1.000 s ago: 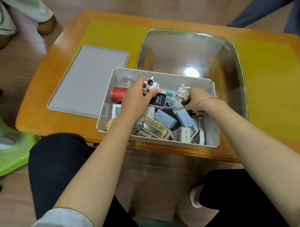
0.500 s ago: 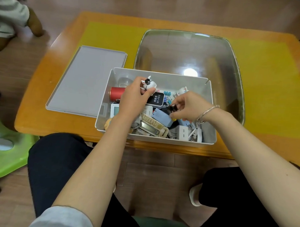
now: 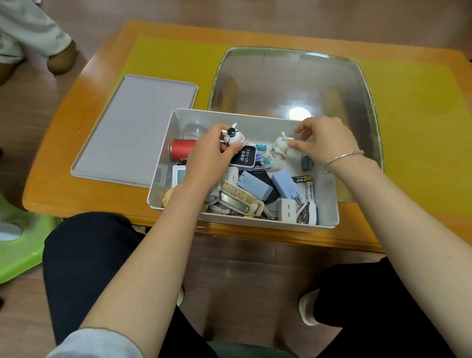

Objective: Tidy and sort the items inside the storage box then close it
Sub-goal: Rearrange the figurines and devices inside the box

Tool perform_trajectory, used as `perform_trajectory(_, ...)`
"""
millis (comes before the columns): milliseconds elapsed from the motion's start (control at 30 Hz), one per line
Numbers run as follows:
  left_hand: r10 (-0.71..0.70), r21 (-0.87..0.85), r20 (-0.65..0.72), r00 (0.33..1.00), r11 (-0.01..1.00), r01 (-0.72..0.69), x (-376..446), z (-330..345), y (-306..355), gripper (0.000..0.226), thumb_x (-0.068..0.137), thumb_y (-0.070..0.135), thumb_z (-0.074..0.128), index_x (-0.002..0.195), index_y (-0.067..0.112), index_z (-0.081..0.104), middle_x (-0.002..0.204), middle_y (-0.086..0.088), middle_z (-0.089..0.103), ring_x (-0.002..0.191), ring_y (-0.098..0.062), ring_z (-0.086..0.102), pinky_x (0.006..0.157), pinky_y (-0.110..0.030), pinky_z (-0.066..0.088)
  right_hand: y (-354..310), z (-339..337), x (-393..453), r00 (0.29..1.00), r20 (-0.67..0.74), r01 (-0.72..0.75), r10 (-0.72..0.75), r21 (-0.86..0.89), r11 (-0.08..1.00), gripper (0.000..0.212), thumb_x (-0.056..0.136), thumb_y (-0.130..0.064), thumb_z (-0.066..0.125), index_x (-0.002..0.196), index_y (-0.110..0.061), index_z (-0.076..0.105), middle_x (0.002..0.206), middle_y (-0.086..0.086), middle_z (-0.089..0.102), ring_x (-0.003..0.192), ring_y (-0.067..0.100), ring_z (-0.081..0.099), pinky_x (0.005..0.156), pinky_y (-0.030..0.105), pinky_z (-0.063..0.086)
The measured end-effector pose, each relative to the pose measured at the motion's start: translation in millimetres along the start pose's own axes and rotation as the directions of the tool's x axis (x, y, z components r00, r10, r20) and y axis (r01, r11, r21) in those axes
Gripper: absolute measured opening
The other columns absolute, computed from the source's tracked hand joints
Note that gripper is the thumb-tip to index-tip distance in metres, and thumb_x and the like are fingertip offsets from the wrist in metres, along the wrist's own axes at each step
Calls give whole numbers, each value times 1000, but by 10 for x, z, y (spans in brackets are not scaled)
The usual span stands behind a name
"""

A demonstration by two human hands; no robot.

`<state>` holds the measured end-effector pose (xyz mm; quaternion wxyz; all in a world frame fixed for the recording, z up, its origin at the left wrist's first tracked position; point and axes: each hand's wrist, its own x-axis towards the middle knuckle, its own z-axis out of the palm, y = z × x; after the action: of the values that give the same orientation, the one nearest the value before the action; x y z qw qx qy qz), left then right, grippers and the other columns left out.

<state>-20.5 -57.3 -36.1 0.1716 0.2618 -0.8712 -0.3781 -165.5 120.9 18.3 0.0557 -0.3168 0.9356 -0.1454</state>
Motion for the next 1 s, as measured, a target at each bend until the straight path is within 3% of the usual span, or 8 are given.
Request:
perform_trajectory(233,-4,24,11,1000,1000,4,-6,-8,17,22,90,42,62,103,27,51,81,15,58,73,0,55,54,-23,38,-118,232,217,993,97,93,-69,-270,958,43,76,-52,67,102,-18,65,99,6,68,92,30,62,80,35,49)
perform_trajectory(433,-5,46,23,1000,999,4,-13,7,19,23,91,42,61,105,28,51,84,13,60,75,-1,55,57,-24,44,-146,312,249,984,143,131,-103,-204,970,44,70,-50,74,101,-20,62,97,3,67,87,24,60,71,29,47)
perform_trajectory(567,-1,41,19,1000,999,0,-14,10,-4,26,90,43,62,109,27,53,86,11,63,79,-4,58,60,-28,47,-122,283,206,983,85,175,-162,-180,968,25,74,-39,67,91,-21,63,88,2,67,78,23,58,64,28,44)
perform_trajectory(700,0,49,23,1000,999,-1,-6,14,-11,26,90,44,62,109,29,52,87,13,61,80,-5,58,61,-28,48,5,166,212,983,83,174,-161,-180,968,31,76,-42,67,99,-22,64,96,2,68,89,27,61,68,30,44)
perform_trajectory(833,9,47,23,1000,999,-10,-10,9,-9,24,89,43,62,107,30,52,84,18,57,77,2,55,59,-23,45,160,90,229,985,62,172,-161,-261,950,28,77,-39,64,101,-25,67,91,5,69,85,28,60,67,29,39)
perform_trajectory(1000,45,22,9,999,999,-46,-12,-6,15,31,87,40,68,113,26,60,99,14,60,78,2,56,61,-15,40,231,138,207,988,43,153,-147,-358,921,22,82,-32,59,101,-25,68,92,6,67,94,29,55,77,34,37)
